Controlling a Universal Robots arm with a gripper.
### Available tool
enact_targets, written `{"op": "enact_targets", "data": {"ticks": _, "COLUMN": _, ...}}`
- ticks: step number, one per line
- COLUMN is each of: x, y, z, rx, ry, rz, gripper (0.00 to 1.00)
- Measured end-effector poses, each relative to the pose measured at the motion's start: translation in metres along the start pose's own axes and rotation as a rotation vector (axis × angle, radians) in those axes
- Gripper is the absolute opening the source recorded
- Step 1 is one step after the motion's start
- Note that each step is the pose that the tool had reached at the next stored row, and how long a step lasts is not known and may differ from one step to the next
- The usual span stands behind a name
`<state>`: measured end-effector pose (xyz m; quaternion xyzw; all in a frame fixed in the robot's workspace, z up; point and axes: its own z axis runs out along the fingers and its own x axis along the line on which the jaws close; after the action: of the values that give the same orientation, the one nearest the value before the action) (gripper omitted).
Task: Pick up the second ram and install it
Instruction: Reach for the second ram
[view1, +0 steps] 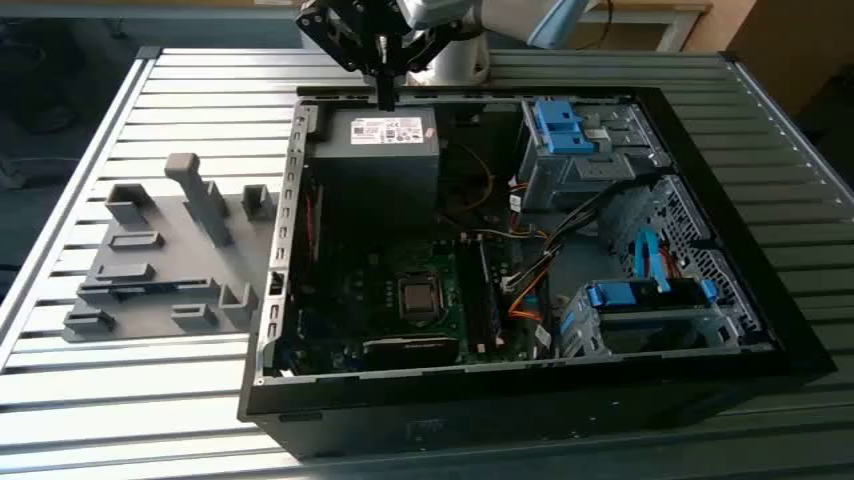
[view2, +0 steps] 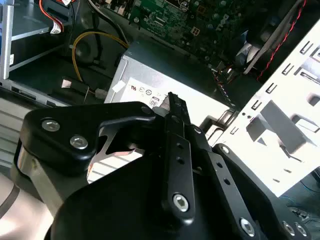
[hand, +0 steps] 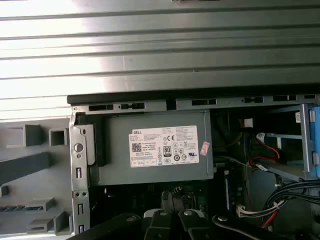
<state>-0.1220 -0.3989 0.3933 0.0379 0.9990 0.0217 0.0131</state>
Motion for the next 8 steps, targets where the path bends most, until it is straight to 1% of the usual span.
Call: {"op": "enact_targets", "data": {"ticks": 8, "x": 0.0011, "y": -0.0001, "z": -0.0001, "rx": 0.0001, "ry": 0.0000, "rz": 0.000, "gripper": 0.11}}
